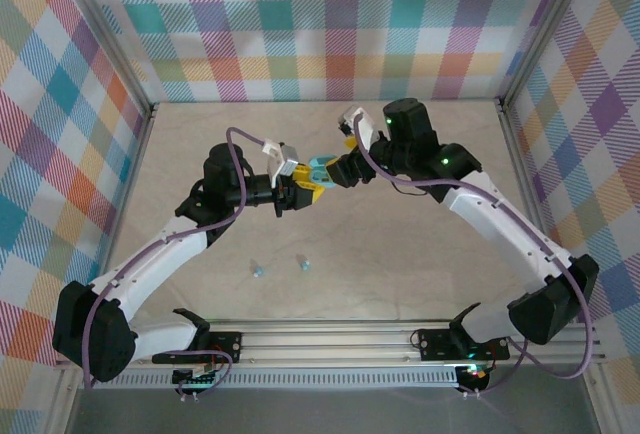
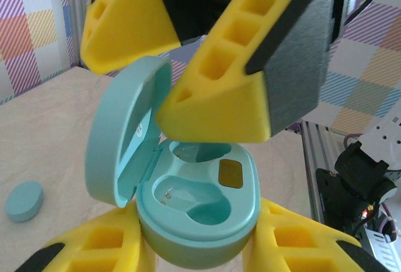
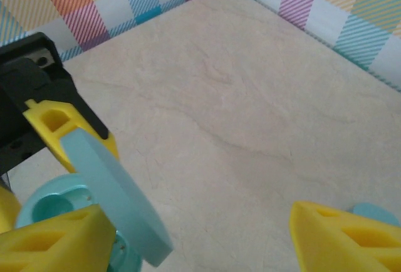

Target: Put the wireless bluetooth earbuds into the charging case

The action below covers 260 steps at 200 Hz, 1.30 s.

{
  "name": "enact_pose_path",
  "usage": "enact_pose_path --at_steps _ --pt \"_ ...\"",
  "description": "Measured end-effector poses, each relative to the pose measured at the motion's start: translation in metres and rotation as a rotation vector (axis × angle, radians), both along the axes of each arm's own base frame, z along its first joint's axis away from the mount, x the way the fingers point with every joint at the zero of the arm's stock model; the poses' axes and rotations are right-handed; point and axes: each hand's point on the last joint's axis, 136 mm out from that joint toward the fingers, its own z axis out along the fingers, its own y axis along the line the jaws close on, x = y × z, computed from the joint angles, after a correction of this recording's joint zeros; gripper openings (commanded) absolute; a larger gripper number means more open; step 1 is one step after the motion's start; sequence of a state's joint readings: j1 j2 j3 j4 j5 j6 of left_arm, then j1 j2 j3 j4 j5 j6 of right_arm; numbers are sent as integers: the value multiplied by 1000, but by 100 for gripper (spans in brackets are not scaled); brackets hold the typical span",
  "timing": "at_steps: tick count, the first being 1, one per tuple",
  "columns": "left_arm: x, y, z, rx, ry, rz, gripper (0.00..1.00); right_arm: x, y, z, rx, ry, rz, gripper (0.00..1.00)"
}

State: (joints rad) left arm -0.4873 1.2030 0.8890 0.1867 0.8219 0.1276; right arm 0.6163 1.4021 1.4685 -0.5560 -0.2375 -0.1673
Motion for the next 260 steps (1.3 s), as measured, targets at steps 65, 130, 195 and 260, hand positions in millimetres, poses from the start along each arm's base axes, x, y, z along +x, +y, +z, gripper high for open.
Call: enact_pose_path --at_steps 65,130,195,260 --pt "11 9 -8 2 40 54 5 6 -2 10 39 62 -49 73" --pt "35 25 -20 -9 96 154 4 -7 3 26 137 155 -39 73" --pt "52 50 -41 5 154 257 4 -26 -13 1 198 340 -166 66" --pt "44 74 -48 32 170 353 4 -64 -26 -140 25 689 -395 50"
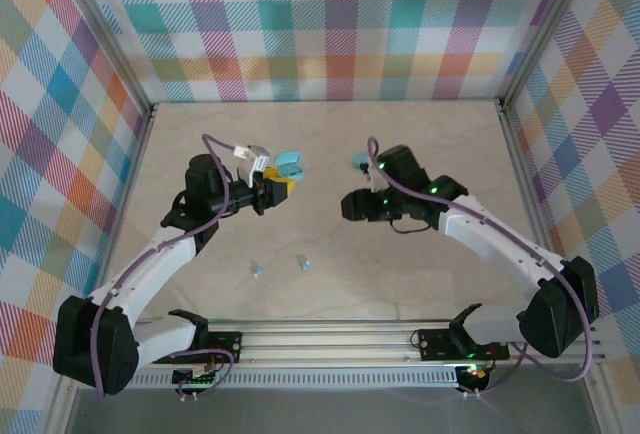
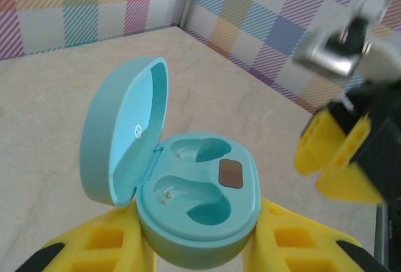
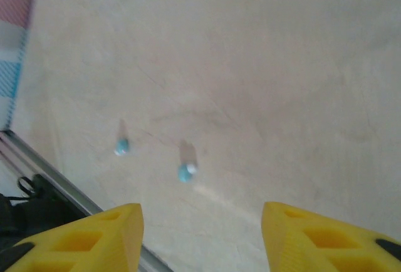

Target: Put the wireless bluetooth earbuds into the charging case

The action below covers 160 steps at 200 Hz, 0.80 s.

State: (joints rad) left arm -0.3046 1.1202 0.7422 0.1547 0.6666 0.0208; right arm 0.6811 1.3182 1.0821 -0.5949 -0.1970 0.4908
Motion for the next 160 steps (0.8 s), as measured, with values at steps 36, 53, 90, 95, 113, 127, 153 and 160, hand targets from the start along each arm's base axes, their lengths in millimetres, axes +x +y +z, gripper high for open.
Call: enact_pose_path --at_steps 36,53,90,95,113,127,153,160 --pt "-9 11 3 24 -25 46 4 -46 36 -50 -68 100 97 37" --pt "-11 15 3 33 -36 68 4 -66 50 -78 -80 150 133 30" --pt "-15 24 6 49 -50 119 5 -95 83 -109 -42 213 206 24" --pt "-16 26 7 51 -52 126 5 -97 89 -110 -27 216 218 23" --pt "-18 29 11 53 -63 143 5 -100 106 -115 16 231 245 21" --pt "-21 32 14 58 -73 154 5 -100 115 -120 33 245 260 20" --pt "-26 37 19 64 -93 169 5 -96 129 -127 42 255 280 18" --pt "-27 37 21 64 -101 172 5 -95 131 -128 40 254 283 18"
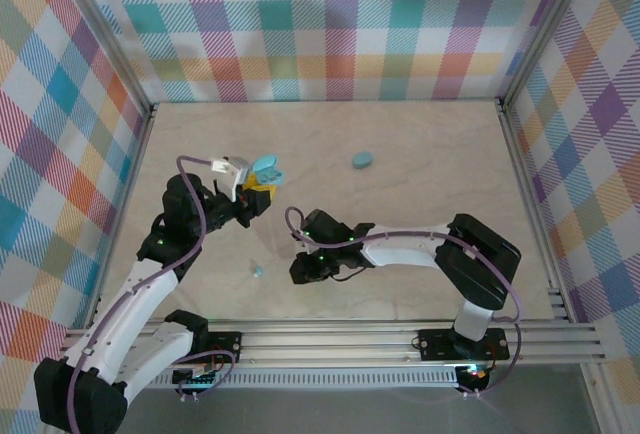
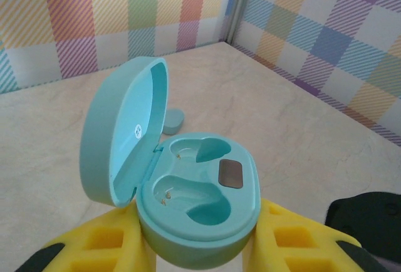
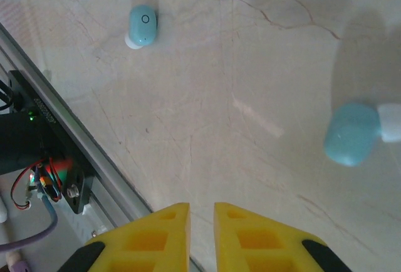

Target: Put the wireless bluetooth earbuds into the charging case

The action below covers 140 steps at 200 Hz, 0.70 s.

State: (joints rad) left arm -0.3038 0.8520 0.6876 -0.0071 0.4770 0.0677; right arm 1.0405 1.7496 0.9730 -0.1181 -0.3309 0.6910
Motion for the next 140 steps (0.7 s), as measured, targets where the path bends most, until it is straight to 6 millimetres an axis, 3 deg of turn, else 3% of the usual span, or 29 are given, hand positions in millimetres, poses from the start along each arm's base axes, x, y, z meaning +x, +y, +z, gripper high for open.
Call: enact_pose_path --at_steps 38,97,140 --pt "-6 4 -6 5 3 12 5 10 6 -9 -27 -38 9 16" --pt "-3 4 -12 14 24 18 4 27 -24 -37 -136 -66 -14 15" --pt "-2 4 -14 15 30 18 4 38 -46 -37 -151 -76 -52 15"
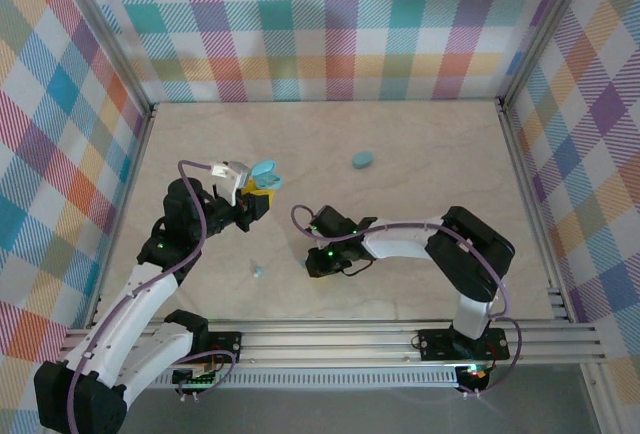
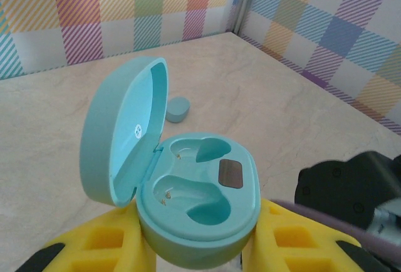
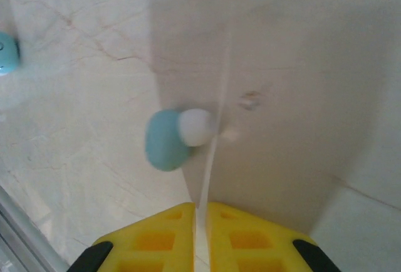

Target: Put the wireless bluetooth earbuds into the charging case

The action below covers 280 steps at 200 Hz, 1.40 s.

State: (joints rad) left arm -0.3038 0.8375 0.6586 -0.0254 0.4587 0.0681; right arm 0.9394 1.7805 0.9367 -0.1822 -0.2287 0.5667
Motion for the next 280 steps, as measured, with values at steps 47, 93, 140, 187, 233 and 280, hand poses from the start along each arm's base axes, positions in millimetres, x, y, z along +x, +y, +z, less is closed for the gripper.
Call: enact_pose_path --at_steps 47,93,140,187,233,280 --pt "0 0 0 0 0 0 4 27 -19 2 -4 -2 -86 15" --pt "0 1 -1 3 2 3 4 23 -15 13 34 24 -131 28" --pt "0 2 -3 10 9 11 4 -4 3 19 13 50 -137 27" --pt "-4 8 -4 33 7 36 4 2 25 31 10 8 -130 20" --pt "-6 12 -2 42 -4 50 4 1 35 21 -2 27 -113 18" --pt "-5 13 -3 45 -1 57 4 2 49 11 3 58 -91 18"
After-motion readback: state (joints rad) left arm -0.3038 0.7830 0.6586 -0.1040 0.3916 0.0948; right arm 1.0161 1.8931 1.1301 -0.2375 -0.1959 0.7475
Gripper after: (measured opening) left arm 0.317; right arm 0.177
